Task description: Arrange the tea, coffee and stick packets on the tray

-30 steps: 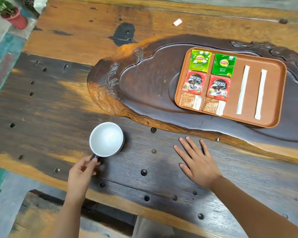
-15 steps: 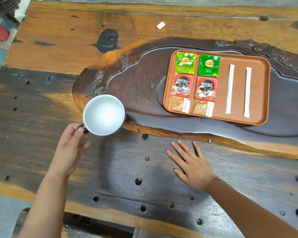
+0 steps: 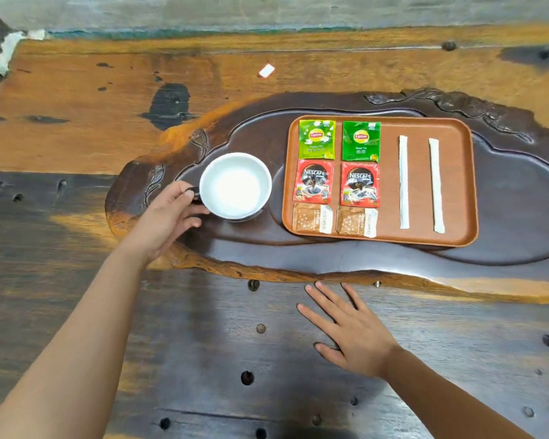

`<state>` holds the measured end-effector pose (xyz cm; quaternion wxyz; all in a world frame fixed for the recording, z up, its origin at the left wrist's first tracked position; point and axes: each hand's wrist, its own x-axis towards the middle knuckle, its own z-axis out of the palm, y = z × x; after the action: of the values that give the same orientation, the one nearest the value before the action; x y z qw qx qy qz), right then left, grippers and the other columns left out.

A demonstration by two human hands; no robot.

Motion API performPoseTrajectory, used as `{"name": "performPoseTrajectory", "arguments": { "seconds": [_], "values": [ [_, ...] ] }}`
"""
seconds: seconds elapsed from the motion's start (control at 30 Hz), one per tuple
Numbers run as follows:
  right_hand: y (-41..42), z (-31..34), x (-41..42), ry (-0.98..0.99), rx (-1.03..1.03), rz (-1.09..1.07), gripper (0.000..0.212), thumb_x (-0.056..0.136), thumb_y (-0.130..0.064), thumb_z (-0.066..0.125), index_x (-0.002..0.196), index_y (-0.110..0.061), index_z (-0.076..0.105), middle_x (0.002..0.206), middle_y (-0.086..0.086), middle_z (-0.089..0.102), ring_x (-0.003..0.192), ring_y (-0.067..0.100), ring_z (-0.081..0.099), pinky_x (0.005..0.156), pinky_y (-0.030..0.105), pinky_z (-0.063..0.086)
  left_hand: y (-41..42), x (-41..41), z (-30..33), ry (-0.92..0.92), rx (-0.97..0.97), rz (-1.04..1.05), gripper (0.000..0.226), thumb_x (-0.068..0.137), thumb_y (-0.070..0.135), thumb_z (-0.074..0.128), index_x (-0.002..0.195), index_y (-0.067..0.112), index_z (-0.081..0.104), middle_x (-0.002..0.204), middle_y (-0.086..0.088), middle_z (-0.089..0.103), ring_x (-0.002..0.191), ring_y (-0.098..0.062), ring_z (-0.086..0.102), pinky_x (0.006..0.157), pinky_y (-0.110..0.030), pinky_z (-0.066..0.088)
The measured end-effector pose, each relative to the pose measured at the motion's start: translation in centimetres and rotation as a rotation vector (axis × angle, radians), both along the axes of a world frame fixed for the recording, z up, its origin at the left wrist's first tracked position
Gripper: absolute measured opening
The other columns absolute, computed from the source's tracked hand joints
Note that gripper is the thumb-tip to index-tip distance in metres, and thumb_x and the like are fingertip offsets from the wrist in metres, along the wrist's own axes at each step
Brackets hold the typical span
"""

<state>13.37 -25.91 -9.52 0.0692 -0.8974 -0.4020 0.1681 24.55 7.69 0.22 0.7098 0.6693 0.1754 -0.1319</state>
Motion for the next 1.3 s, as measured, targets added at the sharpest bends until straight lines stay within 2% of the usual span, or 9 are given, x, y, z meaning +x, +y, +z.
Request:
{"name": "performPoseTrajectory", "arguments": {
  "seconds": [0.2, 0.33, 0.5, 0.63, 0.83, 1.13, 1.2, 1.3],
  "values": [
    [0.0, 0.1, 0.1, 0.0, 0.016, -0.002, 0.067, 0.088, -0.054, 0.038, 0.147, -0.027, 0.022, 0.155, 0.005, 0.021, 0.143, 0.021, 0.011, 0.109, 0.048, 0.014, -0.7, 1.7, -1.1, 0.026, -0.045, -0.06, 0.026, 0.098, 0.011, 0.033, 0.077, 0.019, 0.046, 0.076, 0.011, 0.069, 0.074, -0.006, 0.066, 0.058, -0.016, 0.047],
    [0.0, 0.4, 0.1, 0.01, 0.033, -0.007, 0.066, 0.086, -0.053, 0.041, 0.146, -0.027, 0.027, 0.154, 0.006, 0.024, 0.142, 0.021, 0.014, 0.108, 0.049, 0.016, -1.2, 2.6, -0.9, 0.043, 0.024, -0.055, 0.026, 0.099, 0.013, 0.033, 0.078, 0.02, 0.047, 0.092, 0.003, 0.063, 0.077, -0.004, 0.067, 0.064, -0.02, 0.052],
    [0.1, 0.5, 0.2, 0.017, 0.022, -0.007, 0.067, 0.086, -0.054, 0.04, 0.146, -0.027, 0.026, 0.154, 0.005, 0.025, 0.142, 0.02, 0.014, 0.108, 0.049, 0.016, -1.3, 3.2, -1.0, 0.009, 0.159, 0.003, 0.011, 0.096, 0.013, 0.044, 0.097, 0.014, 0.054, 0.1, -0.006, 0.064, 0.088, -0.015, 0.067, 0.072, -0.024, 0.058],
    [0.1, 0.4, 0.2, 0.024, 0.019, -0.007, 0.067, 0.086, -0.054, 0.04, 0.146, -0.028, 0.024, 0.154, 0.005, 0.023, 0.142, 0.02, 0.013, 0.108, 0.049, 0.015, -1.7, 4.3, -0.9, -0.037, 0.218, 0.03, 0.018, 0.095, 0.011, 0.047, 0.111, 0.009, 0.054, 0.097, -0.006, 0.065, 0.084, -0.009, 0.068, 0.072, -0.023, 0.057],
    [0.0, 0.2, 0.2, 0.025, 0.019, -0.009, 0.067, 0.087, -0.054, 0.039, 0.147, -0.028, 0.022, 0.155, 0.005, 0.019, 0.143, 0.02, 0.011, 0.11, 0.048, 0.012, -2.2, 5.4, -0.9, -0.046, 0.207, 0.05, 0.013, 0.095, 0.009, 0.046, 0.098, 0.018, 0.056, 0.092, -0.003, 0.065, 0.081, -0.006, 0.067, 0.068, -0.02, 0.056],
    [0.0, 0.0, 0.2, -0.014, 0.021, 0.007, 0.067, 0.088, -0.054, 0.039, 0.147, -0.028, 0.021, 0.156, 0.006, 0.018, 0.143, 0.021, 0.012, 0.111, 0.049, 0.011, -2.5, 5.2, -1.0, -0.029, 0.184, 0.051, 0.016, 0.095, 0.013, 0.045, 0.102, 0.021, 0.057, 0.101, -0.002, 0.066, 0.092, -0.011, 0.066, 0.079, -0.028, 0.057],
    [-0.1, 0.1, 0.1, -0.019, 0.026, 0.005, 0.067, 0.088, -0.054, 0.039, 0.147, -0.028, 0.02, 0.156, 0.006, 0.018, 0.143, 0.022, 0.012, 0.111, 0.049, 0.011, -2.6, 5.0, -1.1, -0.013, 0.197, 0.06, 0.02, 0.095, 0.015, 0.044, 0.11, 0.023, 0.057, 0.106, -0.002, 0.065, 0.096, -0.012, 0.065, 0.081, -0.03, 0.057],
    [-0.2, -0.3, 0.0, -0.048, 0.047, 0.01, 0.067, 0.088, -0.053, 0.039, 0.147, -0.028, 0.021, 0.156, 0.006, 0.018, 0.143, 0.023, 0.014, 0.111, 0.049, 0.011, -2.7, 4.7, -1.1, 0.002, 0.178, 0.108, 0.035, 0.096, 0.018, 0.043, 0.132, 0.02, 0.041, 0.115, -0.003, 0.059, 0.1, -0.013, 0.064, 0.081, -0.028, 0.056]
  ]
}}
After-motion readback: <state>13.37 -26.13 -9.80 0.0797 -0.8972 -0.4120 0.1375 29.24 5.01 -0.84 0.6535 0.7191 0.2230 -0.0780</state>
